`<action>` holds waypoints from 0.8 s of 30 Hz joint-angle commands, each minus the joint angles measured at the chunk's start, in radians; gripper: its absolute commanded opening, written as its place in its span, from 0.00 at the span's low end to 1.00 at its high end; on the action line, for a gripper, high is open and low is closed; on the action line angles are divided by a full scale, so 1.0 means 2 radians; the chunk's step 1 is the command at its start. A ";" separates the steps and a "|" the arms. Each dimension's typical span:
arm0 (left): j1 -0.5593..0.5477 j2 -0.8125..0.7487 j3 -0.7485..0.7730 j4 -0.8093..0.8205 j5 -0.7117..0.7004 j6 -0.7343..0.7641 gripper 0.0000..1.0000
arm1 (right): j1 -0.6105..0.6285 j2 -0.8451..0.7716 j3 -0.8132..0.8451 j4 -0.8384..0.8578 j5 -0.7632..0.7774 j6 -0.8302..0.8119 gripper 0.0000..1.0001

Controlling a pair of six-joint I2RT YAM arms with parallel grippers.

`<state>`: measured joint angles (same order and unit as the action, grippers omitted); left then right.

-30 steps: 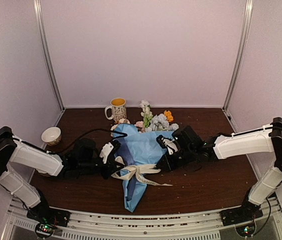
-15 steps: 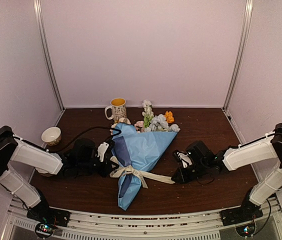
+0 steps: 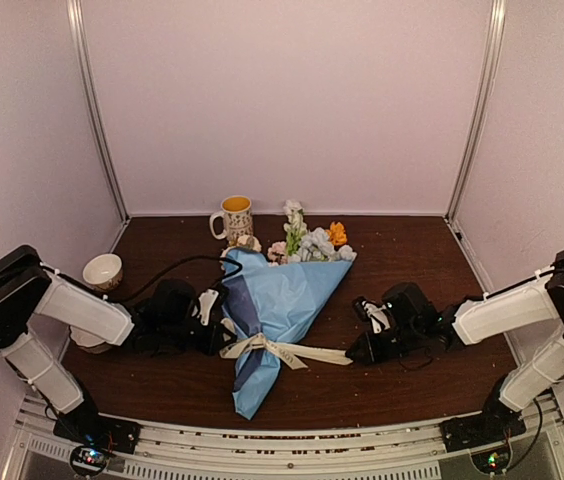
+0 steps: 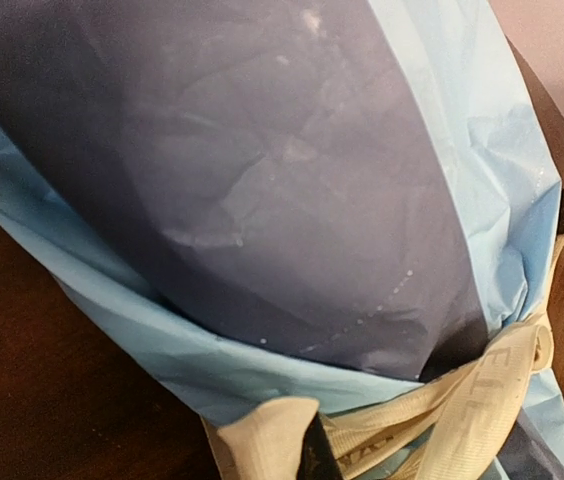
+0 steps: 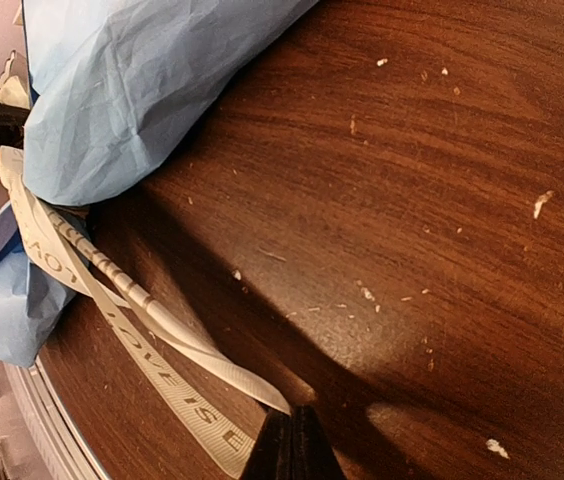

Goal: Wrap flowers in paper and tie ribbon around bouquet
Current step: Tie the half-tied ribbon around the folded bouquet.

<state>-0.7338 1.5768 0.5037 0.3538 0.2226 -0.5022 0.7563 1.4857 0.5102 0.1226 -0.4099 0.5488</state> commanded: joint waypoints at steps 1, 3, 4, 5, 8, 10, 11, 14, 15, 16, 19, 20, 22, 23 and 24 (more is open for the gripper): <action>0.018 0.023 -0.002 -0.046 -0.033 0.000 0.00 | -0.010 -0.001 -0.017 -0.028 0.016 0.005 0.00; 0.018 0.027 -0.001 -0.042 -0.019 0.008 0.00 | -0.011 -0.007 -0.016 -0.029 0.016 0.004 0.00; 0.018 0.030 0.002 -0.039 -0.007 0.014 0.00 | -0.011 -0.009 -0.011 -0.031 0.014 0.003 0.00; 0.018 0.035 0.006 -0.036 0.009 0.019 0.00 | -0.011 -0.011 -0.004 -0.037 0.009 -0.002 0.01; 0.018 0.046 0.010 -0.025 0.040 0.023 0.00 | -0.011 -0.022 0.032 -0.070 0.008 -0.013 0.13; 0.018 0.039 0.003 -0.018 0.037 0.019 0.00 | -0.009 -0.038 0.055 -0.087 0.017 -0.014 0.21; 0.018 0.033 0.000 -0.017 0.037 0.019 0.03 | -0.005 -0.046 0.067 -0.096 0.029 -0.014 0.25; 0.018 0.012 -0.009 -0.009 0.039 0.020 0.23 | 0.030 -0.054 0.113 -0.143 0.094 -0.030 0.31; 0.017 0.005 -0.012 -0.008 0.037 0.019 0.29 | 0.046 -0.051 0.127 -0.159 0.120 -0.034 0.32; 0.018 -0.004 -0.015 -0.010 0.030 0.017 0.36 | 0.061 -0.046 0.141 -0.173 0.145 -0.036 0.33; 0.018 -0.046 -0.022 -0.031 -0.011 0.010 0.52 | 0.105 -0.026 0.168 -0.177 0.178 -0.026 0.36; 0.018 -0.063 -0.024 -0.040 -0.024 0.008 0.56 | 0.120 -0.017 0.171 -0.156 0.157 -0.027 0.37; 0.018 -0.099 -0.028 -0.058 -0.043 0.006 0.64 | 0.143 0.019 0.186 -0.117 0.105 -0.032 0.36; 0.018 -0.117 -0.030 -0.066 -0.052 0.006 0.68 | 0.155 0.037 0.198 -0.119 0.095 -0.035 0.35; 0.019 -0.135 -0.031 -0.075 -0.061 0.005 0.70 | 0.161 0.055 0.212 -0.126 0.095 -0.039 0.35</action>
<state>-0.7055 1.4227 0.4515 0.2569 0.2012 -0.4843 1.0168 1.4742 0.8719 -0.1326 -0.1822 0.4973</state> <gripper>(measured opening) 0.664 0.355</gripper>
